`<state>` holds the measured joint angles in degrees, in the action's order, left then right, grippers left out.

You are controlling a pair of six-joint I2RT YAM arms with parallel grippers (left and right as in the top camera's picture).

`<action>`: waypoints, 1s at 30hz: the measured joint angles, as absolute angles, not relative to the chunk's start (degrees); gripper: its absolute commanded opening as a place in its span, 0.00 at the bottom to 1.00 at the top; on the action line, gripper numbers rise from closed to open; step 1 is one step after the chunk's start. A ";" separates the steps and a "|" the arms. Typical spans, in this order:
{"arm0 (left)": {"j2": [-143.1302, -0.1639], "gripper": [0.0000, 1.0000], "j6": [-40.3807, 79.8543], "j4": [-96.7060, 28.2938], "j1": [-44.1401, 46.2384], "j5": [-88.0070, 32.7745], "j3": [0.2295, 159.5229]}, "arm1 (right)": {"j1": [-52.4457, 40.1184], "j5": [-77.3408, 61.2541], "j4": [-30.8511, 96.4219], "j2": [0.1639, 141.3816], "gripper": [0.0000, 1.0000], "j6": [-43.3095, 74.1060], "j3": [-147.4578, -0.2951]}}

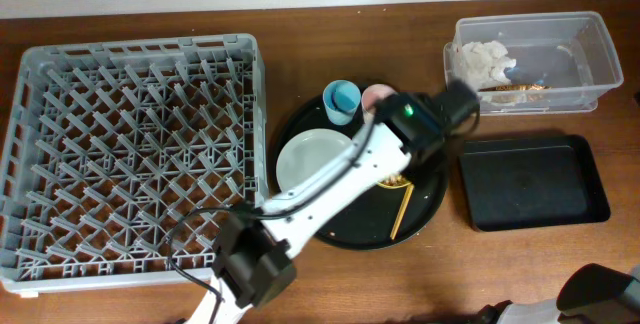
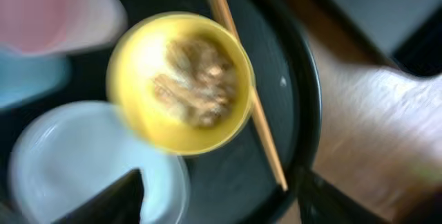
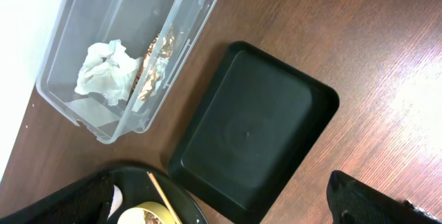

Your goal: Sort waste into correct bins and load items into the dishwasher rack

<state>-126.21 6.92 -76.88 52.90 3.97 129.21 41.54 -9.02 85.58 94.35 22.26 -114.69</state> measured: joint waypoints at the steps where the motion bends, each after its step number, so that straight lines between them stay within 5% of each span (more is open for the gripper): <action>1: -126.21 0.99 7.11 -80.55 51.59 4.67 133.69 | 41.56 -8.99 85.65 94.35 0.99 22.26 -114.69; 9: -126.21 0.99 11.75 -96.20 32.45 6.74 149.80 | 41.54 -9.02 85.69 94.35 0.99 22.24 -114.69; 20: -126.21 0.99 14.48 -96.47 3.16 4.73 150.32 | 41.54 -9.02 85.69 94.35 0.99 22.24 -114.69; 30: -126.21 0.99 14.59 -96.53 -4.32 4.49 150.32 | 41.54 -13.02 84.88 94.35 0.99 23.81 -114.69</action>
<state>-126.21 14.59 -96.53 -4.32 4.49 150.32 41.54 -13.02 84.88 94.35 23.81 -114.69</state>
